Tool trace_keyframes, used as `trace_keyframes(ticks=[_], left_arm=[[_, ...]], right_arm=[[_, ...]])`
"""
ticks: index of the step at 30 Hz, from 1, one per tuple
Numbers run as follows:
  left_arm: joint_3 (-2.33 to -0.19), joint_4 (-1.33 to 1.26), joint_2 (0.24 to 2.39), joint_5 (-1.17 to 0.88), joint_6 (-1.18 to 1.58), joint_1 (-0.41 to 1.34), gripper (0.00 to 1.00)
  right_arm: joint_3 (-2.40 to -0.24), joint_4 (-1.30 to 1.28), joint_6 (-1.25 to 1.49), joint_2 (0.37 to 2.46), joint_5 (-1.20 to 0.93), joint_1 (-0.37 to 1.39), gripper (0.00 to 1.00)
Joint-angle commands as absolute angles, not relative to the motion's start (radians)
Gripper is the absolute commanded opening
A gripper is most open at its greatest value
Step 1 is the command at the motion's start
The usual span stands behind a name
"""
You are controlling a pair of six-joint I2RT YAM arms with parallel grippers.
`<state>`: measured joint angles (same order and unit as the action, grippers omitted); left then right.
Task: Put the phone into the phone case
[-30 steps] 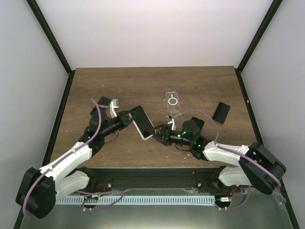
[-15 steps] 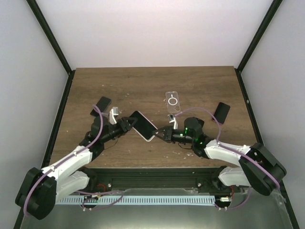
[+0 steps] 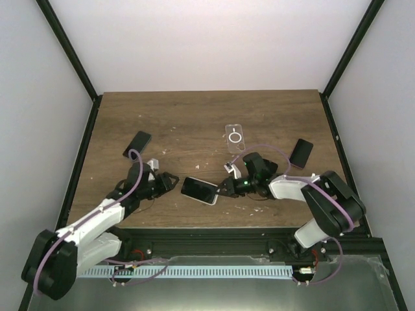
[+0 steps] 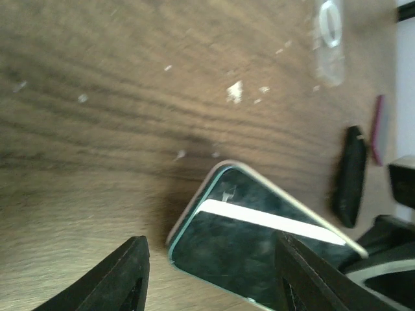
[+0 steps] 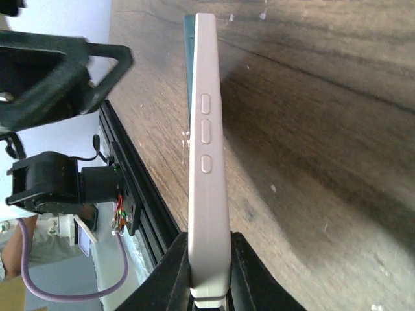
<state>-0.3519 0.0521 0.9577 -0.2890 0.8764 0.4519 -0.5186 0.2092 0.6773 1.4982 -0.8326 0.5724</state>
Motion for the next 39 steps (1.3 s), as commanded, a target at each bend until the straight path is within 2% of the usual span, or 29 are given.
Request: trace_keyframes(ticks=[1,9,13,20,39], left_arm=[[-0.399,0.099,1.073,-0.298,0.772,0.445,0.53],[-0.462,-0.008,1.294,-0.396,0.698,0.443,0.43],[-0.476,-0.046,1.350,-0.419,0.697,0.445,0.31],[-0.478,-0.097,1.415,-0.442,0.700,0.467,0.18],[-0.434,-0.272,1.517,-0.489,0.838,0.584,0.15]], right_arm=[[-0.598,0.163,0.550,1.570,-0.901,0.552,0.08],[-0.592,0.233,0.597,1.643,-0.872,0.551,0.13],[-0.595,0.252,0.621,1.640,-0.850,0.549,0.16],[-0.571,0.370,0.730,1.689,-0.872,0.550,0.20],[-0.489,0.718,0.968,1.758,-0.920,0.585,0.24]])
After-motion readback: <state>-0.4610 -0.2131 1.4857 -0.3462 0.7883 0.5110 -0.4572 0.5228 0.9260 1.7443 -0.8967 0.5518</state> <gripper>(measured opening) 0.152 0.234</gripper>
